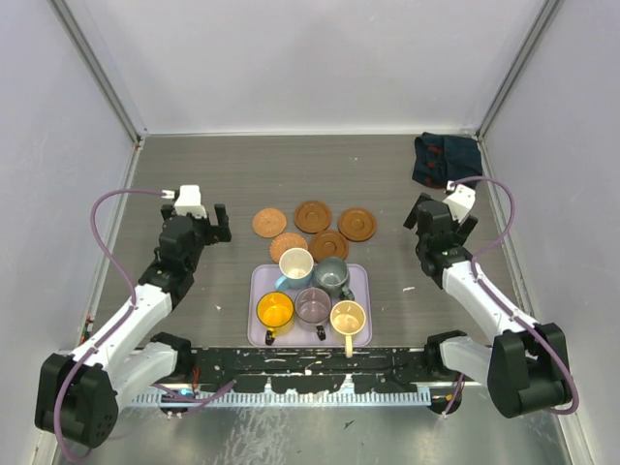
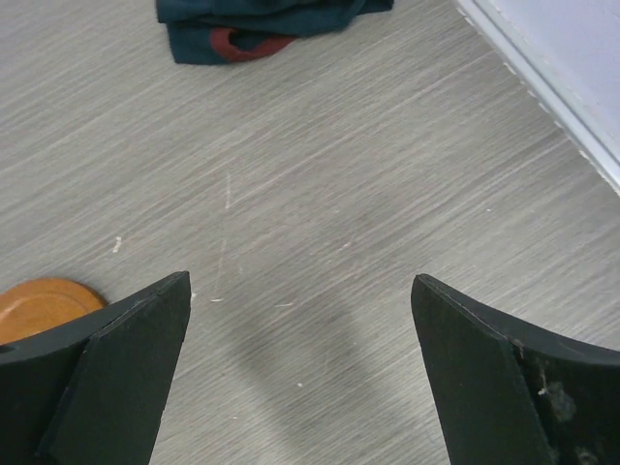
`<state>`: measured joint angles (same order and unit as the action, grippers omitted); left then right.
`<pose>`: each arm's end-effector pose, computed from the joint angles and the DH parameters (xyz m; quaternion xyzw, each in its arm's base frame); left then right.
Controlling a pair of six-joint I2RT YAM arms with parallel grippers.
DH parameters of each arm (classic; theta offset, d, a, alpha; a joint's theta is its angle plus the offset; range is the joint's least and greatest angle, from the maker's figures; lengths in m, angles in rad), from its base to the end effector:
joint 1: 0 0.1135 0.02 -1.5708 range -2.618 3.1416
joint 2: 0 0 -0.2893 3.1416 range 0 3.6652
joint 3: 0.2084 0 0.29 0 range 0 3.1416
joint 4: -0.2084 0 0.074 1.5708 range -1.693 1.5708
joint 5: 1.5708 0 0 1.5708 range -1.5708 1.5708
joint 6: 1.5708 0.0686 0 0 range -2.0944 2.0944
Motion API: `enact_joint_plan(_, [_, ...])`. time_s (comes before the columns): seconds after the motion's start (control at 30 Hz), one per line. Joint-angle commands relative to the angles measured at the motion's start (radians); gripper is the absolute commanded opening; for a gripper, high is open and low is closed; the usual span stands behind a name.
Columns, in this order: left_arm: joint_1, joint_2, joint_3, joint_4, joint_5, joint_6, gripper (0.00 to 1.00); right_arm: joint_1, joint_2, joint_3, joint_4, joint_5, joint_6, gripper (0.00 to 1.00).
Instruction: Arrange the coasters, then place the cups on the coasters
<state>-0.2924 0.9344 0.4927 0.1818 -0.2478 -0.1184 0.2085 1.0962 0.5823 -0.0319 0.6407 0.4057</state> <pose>0.2596 -0.0606 0.2430 -0.0067 0.7903 -0.0274 0.6121 0.2772 0.0167 0.2166 0.2351 0.8080 -0.1209 0.5266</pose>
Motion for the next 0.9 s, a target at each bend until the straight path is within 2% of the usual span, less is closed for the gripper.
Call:
enact_joint_plan(0.0, [0.004, 0.003, 0.024, 0.028, 0.005, -0.003, 0.98, 0.005, 0.003, 0.072, 0.028, -0.094, 0.042, 1.0])
enact_joint_plan(0.13, [0.003, 0.051, 0.023, 0.041, 0.042, -0.01, 0.98, 0.006, 0.029, 0.046, 0.093, -0.228, -0.03, 1.0])
enact_joint_plan(0.33, [0.001, 0.159, 0.061, -0.009, 0.12, -0.045, 0.98, 0.008, 0.113, 0.09, 0.048, -0.322, -0.029, 1.0])
enact_joint_plan(0.37, [0.002, 0.18, 0.073, -0.023, 0.132, -0.058, 0.98, 0.012, 0.122, 0.096, 0.045, -0.329, -0.023, 0.97])
enact_joint_plan(0.43, [0.0, 0.225, 0.093, -0.037, 0.18, -0.068, 0.98, 0.034, 0.133, 0.097, 0.049, -0.328, -0.025, 0.89])
enact_joint_plan(0.63, [-0.031, 0.357, 0.16, -0.019, 0.247, -0.099, 0.98, 0.122, 0.239, 0.157, 0.044, -0.281, -0.039, 0.46])
enact_joint_plan(0.7, [-0.044, 0.415, 0.193, -0.016, 0.283, -0.097, 0.98, 0.148, 0.293, 0.196, 0.028, -0.275, -0.041, 0.35])
enact_joint_plan(0.87, [-0.08, 0.536, 0.275, -0.022, 0.31, -0.091, 0.98, 0.208, 0.387, 0.255, 0.035, -0.277, -0.054, 0.28])
